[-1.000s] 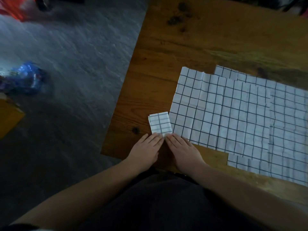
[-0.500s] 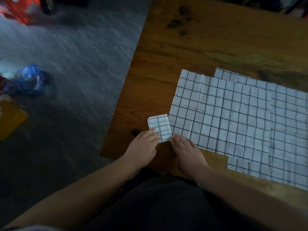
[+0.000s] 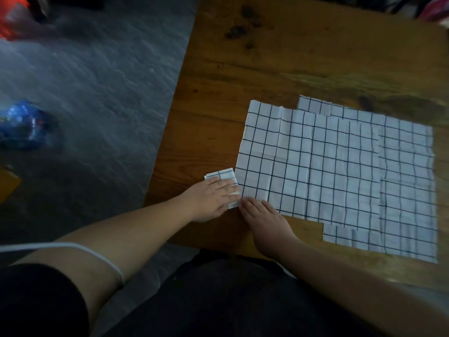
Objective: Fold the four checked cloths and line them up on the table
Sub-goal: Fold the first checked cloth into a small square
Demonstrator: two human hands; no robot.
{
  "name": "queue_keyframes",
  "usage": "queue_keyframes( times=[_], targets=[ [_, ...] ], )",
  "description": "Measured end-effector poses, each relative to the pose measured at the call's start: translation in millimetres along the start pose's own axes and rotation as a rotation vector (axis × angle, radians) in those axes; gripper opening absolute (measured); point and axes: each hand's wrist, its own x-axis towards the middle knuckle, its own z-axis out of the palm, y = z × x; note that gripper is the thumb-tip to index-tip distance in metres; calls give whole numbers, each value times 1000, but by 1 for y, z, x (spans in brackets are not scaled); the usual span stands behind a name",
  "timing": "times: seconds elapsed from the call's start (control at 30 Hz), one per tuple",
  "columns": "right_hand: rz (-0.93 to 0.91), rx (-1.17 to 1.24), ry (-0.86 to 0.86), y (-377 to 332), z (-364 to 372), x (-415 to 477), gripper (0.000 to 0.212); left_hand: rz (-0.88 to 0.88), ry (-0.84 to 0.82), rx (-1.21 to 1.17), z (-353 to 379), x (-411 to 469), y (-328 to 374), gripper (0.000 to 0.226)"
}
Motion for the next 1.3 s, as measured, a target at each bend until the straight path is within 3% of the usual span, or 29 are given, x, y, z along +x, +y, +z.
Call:
queue_keyframes(
  times=[0.33, 0.5, 0.63, 0.87, 0.97, 1.1, 1.3],
  targets=[
    [13, 12, -3, -6, -6, 4, 75, -214, 33, -55, -23, 8, -25, 56],
    [26, 42, 78, -8, -7, 12, 73, -295, 77, -161, -12, -10, -9, 64],
    [64, 130, 111, -10, -13, 19, 57, -332, 179, -344, 3, -40, 23, 51],
    [134, 244, 67, -15, -24, 36, 31, -365, 180, -431, 29, -56, 42, 48],
    [319, 501, 153, -18, -27, 46, 11, -349, 222, -426, 27, -53, 37, 45],
    [658, 920, 205, -25, -32, 63, 17, -343, 208, -426, 22, -52, 36, 45],
    [729, 1044, 97, -26, -36, 79, 28, -406, 153, -474, 21, -53, 45, 50]
  ],
)
